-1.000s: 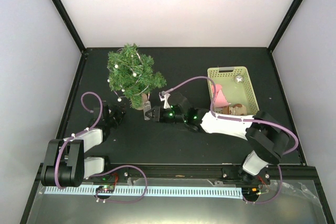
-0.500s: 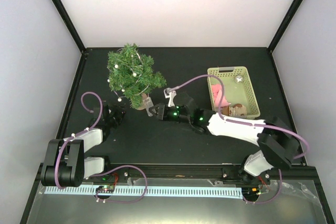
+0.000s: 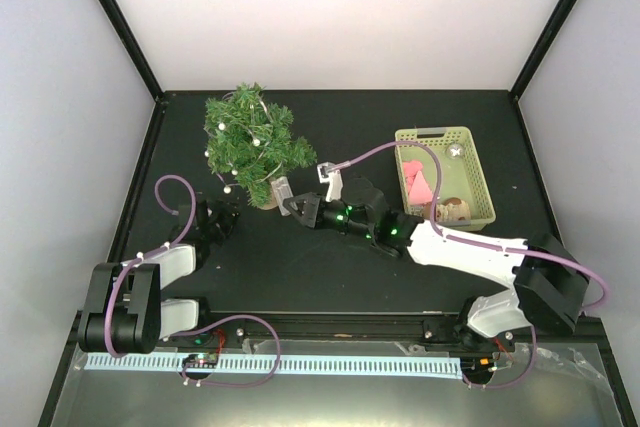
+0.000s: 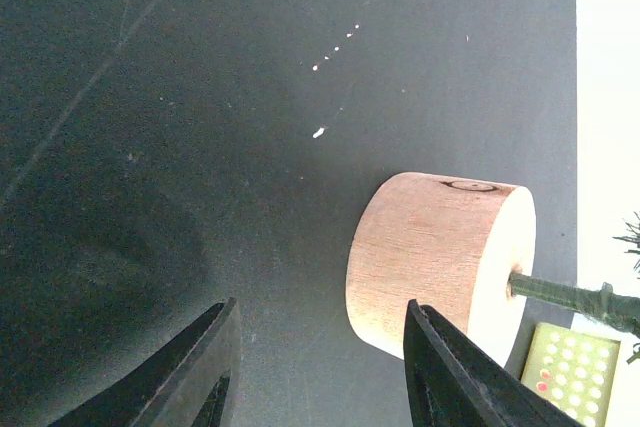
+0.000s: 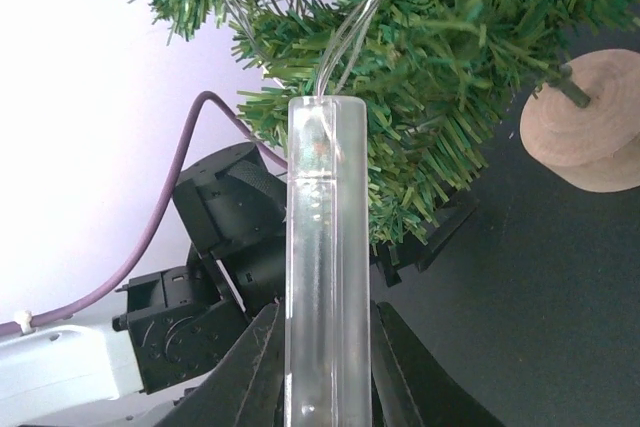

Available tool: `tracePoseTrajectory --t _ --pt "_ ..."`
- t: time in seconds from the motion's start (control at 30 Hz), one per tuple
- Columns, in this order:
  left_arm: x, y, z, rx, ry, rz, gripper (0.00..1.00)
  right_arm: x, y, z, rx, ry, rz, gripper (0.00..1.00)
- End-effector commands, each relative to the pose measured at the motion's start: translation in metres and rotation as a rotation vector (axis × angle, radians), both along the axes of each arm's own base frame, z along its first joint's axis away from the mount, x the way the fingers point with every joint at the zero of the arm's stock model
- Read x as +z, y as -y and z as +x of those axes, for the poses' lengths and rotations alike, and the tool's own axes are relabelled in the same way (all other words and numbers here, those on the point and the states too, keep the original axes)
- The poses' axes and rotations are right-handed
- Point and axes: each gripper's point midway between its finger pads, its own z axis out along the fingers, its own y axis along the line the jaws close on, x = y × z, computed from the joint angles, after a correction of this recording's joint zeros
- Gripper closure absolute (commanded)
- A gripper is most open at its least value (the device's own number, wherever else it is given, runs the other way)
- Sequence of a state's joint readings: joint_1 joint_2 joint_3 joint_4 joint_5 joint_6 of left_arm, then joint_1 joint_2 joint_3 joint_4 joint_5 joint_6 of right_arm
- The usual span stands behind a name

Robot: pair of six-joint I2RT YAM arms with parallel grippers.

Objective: Decorate the small christmas tree

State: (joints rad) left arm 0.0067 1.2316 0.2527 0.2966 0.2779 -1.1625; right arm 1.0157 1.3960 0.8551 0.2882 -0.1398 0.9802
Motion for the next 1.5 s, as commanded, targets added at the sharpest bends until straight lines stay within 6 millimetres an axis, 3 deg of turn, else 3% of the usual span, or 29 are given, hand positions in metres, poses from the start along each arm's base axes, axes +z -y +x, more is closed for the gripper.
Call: tracePoseTrajectory --t 0.0,0.23,0.53,0.8,1.13,1.27,1.47 --pt "0.005 0.0 0.004 -0.002 0.023 -0.011 0.54 -0.001 -0.011 -0.005 0.025 -0.015 0.025 0.79" --pt "0.006 0.001 0.004 -0.002 0.026 -0.014 0.54 -0.027 -0.032 -0.006 0.069 -0.052 -0.043 0.79" --pt "0.008 0.001 0.005 -0.001 0.03 -0.012 0.54 -0.035 -0.036 0.006 0.038 -0.013 -0.1 0.78" --pt "0.006 0.004 0.004 -0.011 0.024 -0.026 0.54 -0.059 -0.029 0.018 -0.007 0.049 -0.217 0.68" --pt "0.004 0.014 0.002 -0.035 0.014 -0.058 0.54 -0.062 -0.024 0.022 -0.02 0.103 -0.257 0.67" --pt "0.001 0.016 0.0 -0.04 0.005 -0.057 0.54 -0.06 -0.012 0.021 -0.027 0.159 -0.301 0.66" --pt "-0.003 0.021 0.003 -0.056 0.012 -0.057 0.54 -0.042 0.037 0.026 -0.134 0.303 -0.414 0.56"
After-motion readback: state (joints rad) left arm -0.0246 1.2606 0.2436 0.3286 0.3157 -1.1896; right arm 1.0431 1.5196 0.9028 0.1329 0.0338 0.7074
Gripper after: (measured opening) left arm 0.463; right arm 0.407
